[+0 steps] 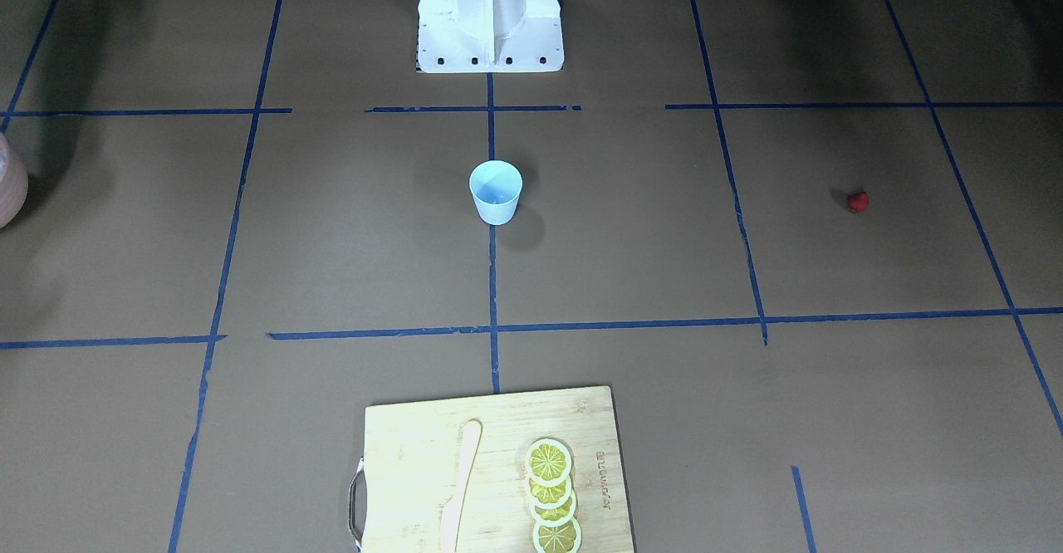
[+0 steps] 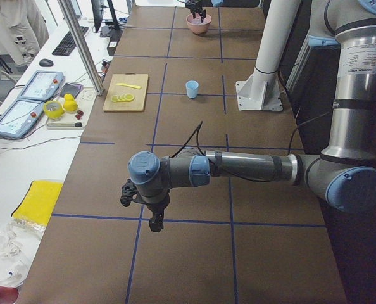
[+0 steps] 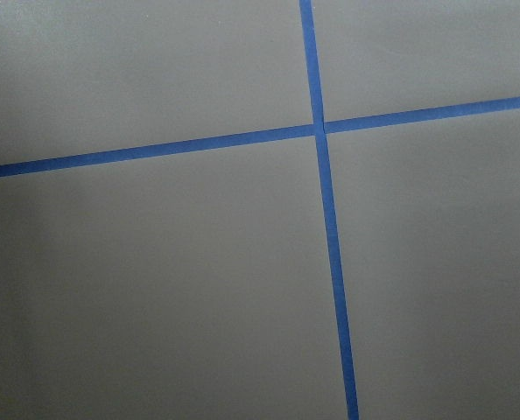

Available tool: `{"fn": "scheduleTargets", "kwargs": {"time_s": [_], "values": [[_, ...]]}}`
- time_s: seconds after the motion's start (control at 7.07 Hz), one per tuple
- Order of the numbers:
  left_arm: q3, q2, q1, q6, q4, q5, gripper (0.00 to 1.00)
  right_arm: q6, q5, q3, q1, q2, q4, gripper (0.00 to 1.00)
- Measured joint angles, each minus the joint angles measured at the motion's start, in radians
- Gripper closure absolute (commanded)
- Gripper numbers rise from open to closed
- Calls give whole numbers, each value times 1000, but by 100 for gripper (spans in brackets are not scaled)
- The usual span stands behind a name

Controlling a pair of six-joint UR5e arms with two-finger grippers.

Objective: Put ice and strawberries in cup
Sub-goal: 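Grasp another ice cube from the bowl with the right gripper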

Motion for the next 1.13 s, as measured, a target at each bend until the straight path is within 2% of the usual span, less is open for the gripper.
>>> {"fn": "scheduleTargets", "kwargs": {"time_s": [0.28, 0.42, 0.57, 0.71, 0.85, 1.13], "values": [[0, 0, 0, 0, 0, 0, 0, -1, -16, -3, -5, -8, -1, 16], [0, 0, 0, 0, 0, 1, 0, 1, -17, -5, -8, -9, -1, 29], [0, 0, 0, 0, 0, 0, 0, 2, -18, -6, -11, -8, -1, 64], [0, 0, 0, 0, 0, 0, 0, 2, -19, -7, -13, -9, -2, 90], [0, 0, 0, 0, 0, 1, 0, 1, -22, -7, -13, -9, -3, 95], [0, 0, 0, 0, -1, 1, 0, -3, -25, -7, -14, -10, -3, 96]]}}
